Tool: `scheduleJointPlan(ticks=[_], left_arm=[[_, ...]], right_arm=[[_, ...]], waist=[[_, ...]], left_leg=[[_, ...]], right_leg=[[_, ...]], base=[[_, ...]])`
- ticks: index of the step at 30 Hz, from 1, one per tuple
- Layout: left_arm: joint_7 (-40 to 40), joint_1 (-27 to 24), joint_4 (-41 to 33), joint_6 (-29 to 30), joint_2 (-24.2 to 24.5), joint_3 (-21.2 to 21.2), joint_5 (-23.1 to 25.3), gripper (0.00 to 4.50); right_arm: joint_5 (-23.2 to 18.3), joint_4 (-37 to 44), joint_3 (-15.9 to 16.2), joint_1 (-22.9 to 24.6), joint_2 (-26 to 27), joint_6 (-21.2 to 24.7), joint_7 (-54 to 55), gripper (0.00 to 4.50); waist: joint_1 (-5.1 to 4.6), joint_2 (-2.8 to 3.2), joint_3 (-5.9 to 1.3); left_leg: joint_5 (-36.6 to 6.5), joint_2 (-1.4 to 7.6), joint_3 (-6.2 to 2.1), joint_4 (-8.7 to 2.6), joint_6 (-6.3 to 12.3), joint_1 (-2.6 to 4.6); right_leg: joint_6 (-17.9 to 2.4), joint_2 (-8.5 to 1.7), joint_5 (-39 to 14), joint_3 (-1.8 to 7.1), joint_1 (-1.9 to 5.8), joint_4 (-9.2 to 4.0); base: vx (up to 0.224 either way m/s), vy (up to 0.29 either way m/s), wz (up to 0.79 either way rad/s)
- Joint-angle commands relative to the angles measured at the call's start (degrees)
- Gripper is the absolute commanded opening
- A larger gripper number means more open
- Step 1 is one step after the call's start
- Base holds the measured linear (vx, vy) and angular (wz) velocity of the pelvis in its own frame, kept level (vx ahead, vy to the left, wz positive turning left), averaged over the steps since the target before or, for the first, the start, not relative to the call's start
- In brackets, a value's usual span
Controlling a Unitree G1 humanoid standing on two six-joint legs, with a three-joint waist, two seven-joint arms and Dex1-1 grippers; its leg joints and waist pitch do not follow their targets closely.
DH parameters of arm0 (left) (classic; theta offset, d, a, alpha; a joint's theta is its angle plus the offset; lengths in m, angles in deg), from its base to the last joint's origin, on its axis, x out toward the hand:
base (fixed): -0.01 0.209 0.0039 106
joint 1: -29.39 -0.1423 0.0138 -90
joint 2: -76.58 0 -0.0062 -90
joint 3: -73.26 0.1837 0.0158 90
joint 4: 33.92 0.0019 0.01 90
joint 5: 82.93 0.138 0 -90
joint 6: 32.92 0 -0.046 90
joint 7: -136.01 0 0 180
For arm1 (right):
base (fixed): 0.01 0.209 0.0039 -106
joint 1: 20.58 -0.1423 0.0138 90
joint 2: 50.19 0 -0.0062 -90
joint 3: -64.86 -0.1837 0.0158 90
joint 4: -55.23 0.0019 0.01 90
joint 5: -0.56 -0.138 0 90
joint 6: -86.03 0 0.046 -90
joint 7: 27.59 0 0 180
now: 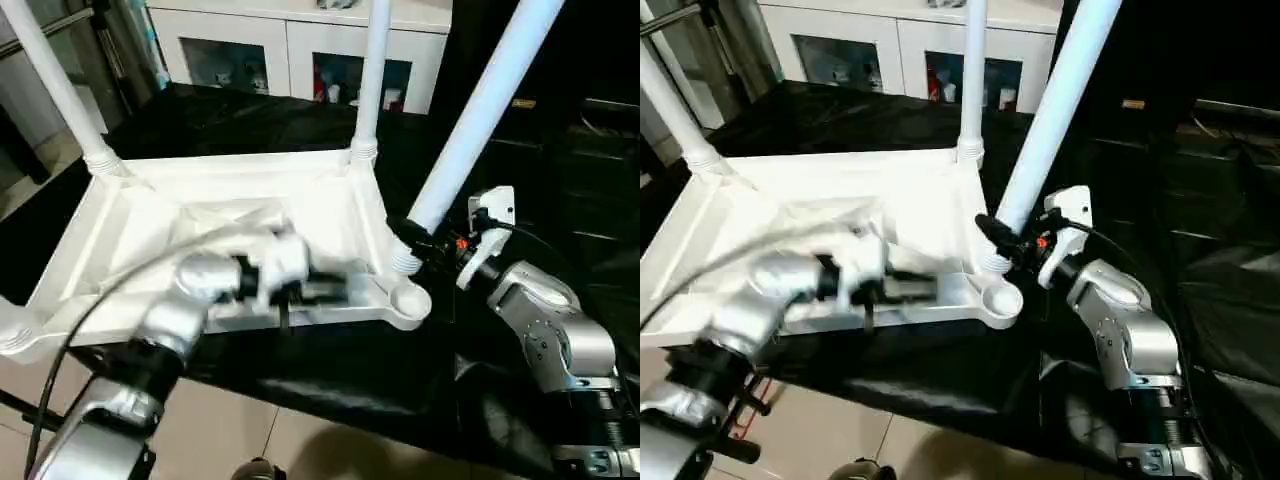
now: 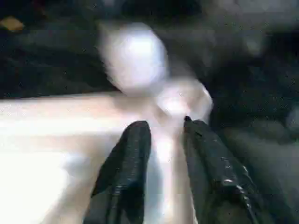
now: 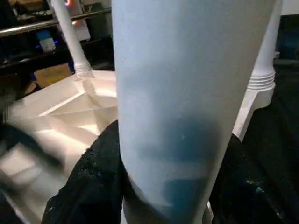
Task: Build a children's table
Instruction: Insert table leg to table base
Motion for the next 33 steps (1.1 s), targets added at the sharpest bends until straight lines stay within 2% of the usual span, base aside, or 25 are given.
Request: scheduleJointPlan(ticks=[1,2,3,4,5,6,7,8,9,10,11,12,13,17,20,22,23,27,32,33], left_arm=[[-2.4,3.5,-0.4,5.6,-1.4,-4.8,-6.2,1.86],[-5.1,5.9,-0.5,9.5,-3.4,-7.9,-10.4,1.86],[-5.3,6.2,-0.6,10.0,-3.6,-8.1,-10.8,1.95],[-7.4,7.9,-1.5,14.1,-5.4,-9.8,-13.8,2.06],[-7.4,7.9,-1.5,14.1,-5.4,-9.8,-13.8,2.14],[-8.0,8.6,-3.0,17.2,-7.2,-10.3,-16.3,2.24],[-8.1,8.7,-3.1,17.2,-7.2,-10.3,-16.3,2.33],[-8.6,9.0,-4.0,19.0,-8.8,-10.7,-17.9,2.42],[-9.0,9.3,-4.6,20.5,-9.8,-11.1,-19.0,2.49],[-9.2,9.4,-4.9,21.5,-10.4,-11.2,-19.7,2.55],[-9.1,9.5,-5.7,23.3,-11.4,-11.0,-20.5,2.65],[-9.1,9.5,-5.7,23.3,-11.4,-11.0,-20.5,2.65],[-8.9,9.3,-6.4,24.3,-11.9,-10.7,-21.1,2.86],[-7.8,8.0,-11.2,32.3,-13.9,-11.2,-28.1,3.15],[-6.9,7.1,-13.0,35.4,-14.1,-11.5,-30.6,3.45],[-6.3,6.6,-13.5,36.4,-14.0,-11.6,-31.3,3.52],[-6.0,6.2,-13.9,36.4,-13.7,-11.1,-30.8,3.73],[-6.3,5.4,-14.6,34.8,-13.4,-9.0,-27.6,4.01],[-12.9,6.4,-12.8,31.8,-13.9,-7.0,-21.8,4.3],[-12.9,6.4,-12.8,31.8,-13.9,-7.0,-21.8,4.3]], right_arm=[[-1.4,2.9,0.7,-1.2,-1.4,2.3,-2.1,1.89],[-2.5,4.5,2.1,-0.8,-2.7,4.6,-4.2,1.89],[-2.6,4.8,2.3,-0.7,-2.9,4.9,-4.6,1.89],[-3.7,6.9,4.0,-0.1,-4.7,7.4,-7.7,1.89],[-3.7,6.9,4.0,-0.1,-4.7,7.4,-7.7,1.89],[-6.2,9.2,4.7,0.2,-5.6,10.2,-10.1,1.89],[-6.3,9.3,4.7,0.2,-5.6,10.2,-10.2,1.89],[-8.2,10.8,4.8,0.1,-5.9,12.0,-11.3,1.89],[-9.1,11.6,5.0,0.0,-6.1,12.9,-12.0,1.89],[-9.5,12.0,5.0,-0.1,-6.2,13.4,-12.4,1.89],[-9.8,12.3,5.2,-0.4,-6.4,14.0,-12.9,1.89],[-9.8,12.3,5.2,-0.4,-6.4,14.0,-12.9,1.89],[-9.9,12.3,5.2,-0.6,-6.4,14.4,-13.0,1.89],[-10.9,13.3,5.9,-1.2,-7.5,16.8,-14.1,1.89],[-11.3,13.8,6.0,-1.3,-8.1,17.8,-14.5,1.89],[-11.4,14.1,6.1,-1.2,-8.5,18.1,-14.7,1.89],[-11.4,14.2,6.2,-1.1,-8.8,18.3,-15.0,1.89],[-11.3,14.5,6.6,-1.1,-9.5,18.8,-15.8,1.89],[-10.9,15.1,7.7,-1.0,-10.8,19.2,-16.4,1.89],[-10.9,15.1,7.7,-1.0,-10.8,19.2,-16.4,1.89]], waist=[[0.08,-0.92,-3.73],[0.25,-1.17,-3.68],[0.25,-1.17,-3.68],[0.41,-1.3,-3.67],[0.4,-1.37,-3.65],[0.45,-1.49,-3.69],[0.44,-1.56,-3.77],[0.57,-1.52,-3.86],[0.66,-1.64,-4.04],[0.74,-1.51,-4.2],[0.72,-1.6,-4.25],[0.72,-1.6,-4.2],[0.73,-1.6,-4.17],[0.66,-1.51,-3.95],[0.66,-1.73,-3.92],[0.69,-1.65,-3.94],[0.69,-1.64,-3.93],[0.62,-1.68,-3.92],[0.7,-1.63,-4.03],[0.73,-1.64,-4.09]], left_leg=[[-8.1,2.69,-0.5,-3.51,1.29,1.59],[-8.4,2.68,-0.6,-3.46,1.26,1.53],[-8.4,2.68,-0.6,-3.46,1.26,1.53],[-6.8,2.68,-0.74,-3.32,1.98,1.26],[-6.4,2.65,-0.71,-3.25,2.3,1.16],[-5.7,2.68,-0.71,-3.14,3.06,1.11],[-5.2,2.64,-0.73,-3.07,3.43,1.03],[-4.3,2.6,-0.73,-2.93,4.02,0.92],[-3.5,2.56,-0.69,-2.75,4.45,1.0],[-2.9,2.62,-0.74,-2.59,4.8,1.01],[-1.8,2.52,-0.66,-2.37,5.52,0.81],[-2.0,2.51,-0.69,-2.39,5.66,0.76],[-2.3,2.51,-0.69,-2.41,5.71,0.77],[-4.3,2.6,-0.75,-2.62,4.45,0.94],[-4.5,2.56,-0.69,-2.61,4.25,0.91],[-4.2,2.51,-0.74,-2.58,4.41,0.89],[-4.3,2.49,-0.74,-2.61,4.27,0.91],[-4.9,2.57,-0.83,-2.71,3.86,0.93],[-4.3,2.63,-0.9,-2.66,3.65,0.92],[-4.1,2.58,-0.9,-2.56,3.61,0.93]], right_leg=[[-13.7,-4.49,-2.1,1.73,2.47,-3.64],[-13.9,-4.52,-3.2,1.72,2.65,-3.79],[-13.9,-4.52,-3.2,1.72,2.65,-3.79],[-13.8,-4.55,-1.5,1.68,2.98,-3.52],[-13.6,-4.45,-1.0,1.68,3.0,-3.48],[-13.5,-4.52,-0.2,1.73,2.93,-3.5],[-13.6,-4.53,0.5,1.72,3.12,-3.41],[-13.6,-4.48,1.4,1.7,3.05,-3.35],[-14.0,-4.36,3.0,1.67,3.19,-3.13],[-14.2,-4.43,4.1,1.7,3.09,-3.01],[-14.8,-4.22,6.8,1.62,3.02,-2.79],[-15.0,-4.24,6.7,1.57,3.02,-2.82],[-14.9,-4.3,6.1,1.55,2.97,-2.96],[-15.1,-4.26,1.9,1.55,2.94,-3.34],[-15.0,-4.27,1.1,1.58,3.03,-3.41],[-14.3,-4.15,1.1,1.61,3.03,-3.39],[-13.8,-4.15,0.7,1.62,3.03,-3.49],[-12.6,-4.23,-0.8,1.66,3.06,-3.73],[-12.0,-4.21,0.6,1.69,3.1,-3.61],[-12.1,-4.22,1.5,1.67,3.16,-3.53]], base=[[0.0,0.0,0.0],[0.0,0.0,0.0],[0.0,0.0,0.0],[0.0,0.0,0.0],[0.0,0.0,0.0],[0.0,0.0,0.0],[0.0,0.0,0.0],[0.0,0.0,0.0],[0.0,0.0,0.0],[0.0,0.0,0.0],[0.0,0.0,0.0],[0.0,0.0,0.0],[0.0,0.0,0.0],[0.0,0.0,0.0],[0.0,0.0,0.0],[0.0,0.0,0.0],[0.0,0.0,0.0],[0.0,0.0,0.0],[0.0,0.0,0.0],[0.0,0.0,0.0]])
